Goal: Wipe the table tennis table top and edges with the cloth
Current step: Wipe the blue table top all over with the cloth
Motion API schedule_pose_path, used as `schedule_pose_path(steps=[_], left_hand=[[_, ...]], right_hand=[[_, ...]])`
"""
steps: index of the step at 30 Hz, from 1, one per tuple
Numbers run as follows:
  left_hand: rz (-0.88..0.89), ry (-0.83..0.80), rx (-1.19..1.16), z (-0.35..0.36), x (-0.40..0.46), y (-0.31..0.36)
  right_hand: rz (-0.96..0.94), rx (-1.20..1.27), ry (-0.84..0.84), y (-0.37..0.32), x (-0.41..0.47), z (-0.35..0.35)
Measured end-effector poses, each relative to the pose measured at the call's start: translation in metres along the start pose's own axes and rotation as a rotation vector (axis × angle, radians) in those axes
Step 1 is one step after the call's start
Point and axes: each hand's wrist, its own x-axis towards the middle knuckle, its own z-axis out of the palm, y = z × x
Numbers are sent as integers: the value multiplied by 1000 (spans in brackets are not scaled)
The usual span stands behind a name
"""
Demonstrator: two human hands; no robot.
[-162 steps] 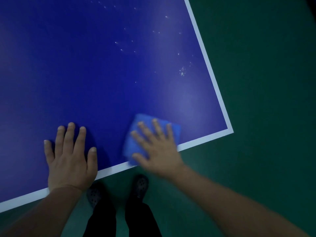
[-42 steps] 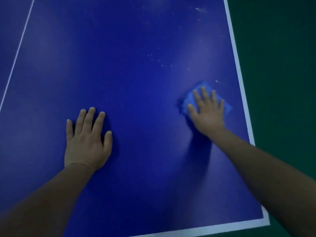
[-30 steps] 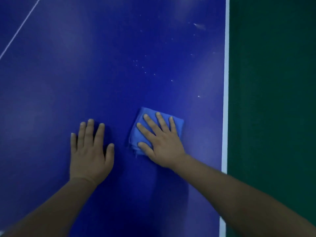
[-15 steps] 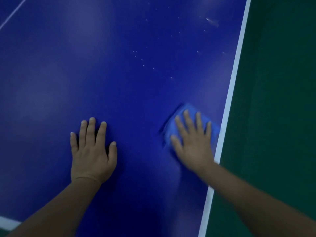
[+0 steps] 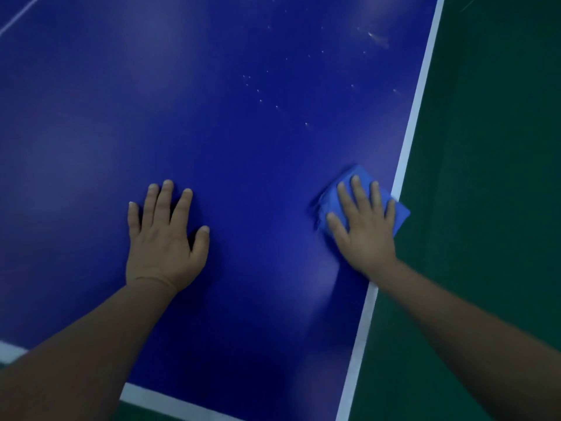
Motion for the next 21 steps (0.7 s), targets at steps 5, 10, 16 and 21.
schedule_pose_path(steps=[5,10,16,21], left_hand=[[34,-10,-162,-5,-11,-9],[71,-9,-60,2,-85,-15],[13,-9,-25,21,-165,13],[-28,22,-1,25,-171,20]], right_hand=[[-376,-20,-57,-4,-100,12],[-18,40,-22,10,-30,2],[10,45,-24,-31,-82,12],[-315,20,-34,-88,-220,37]])
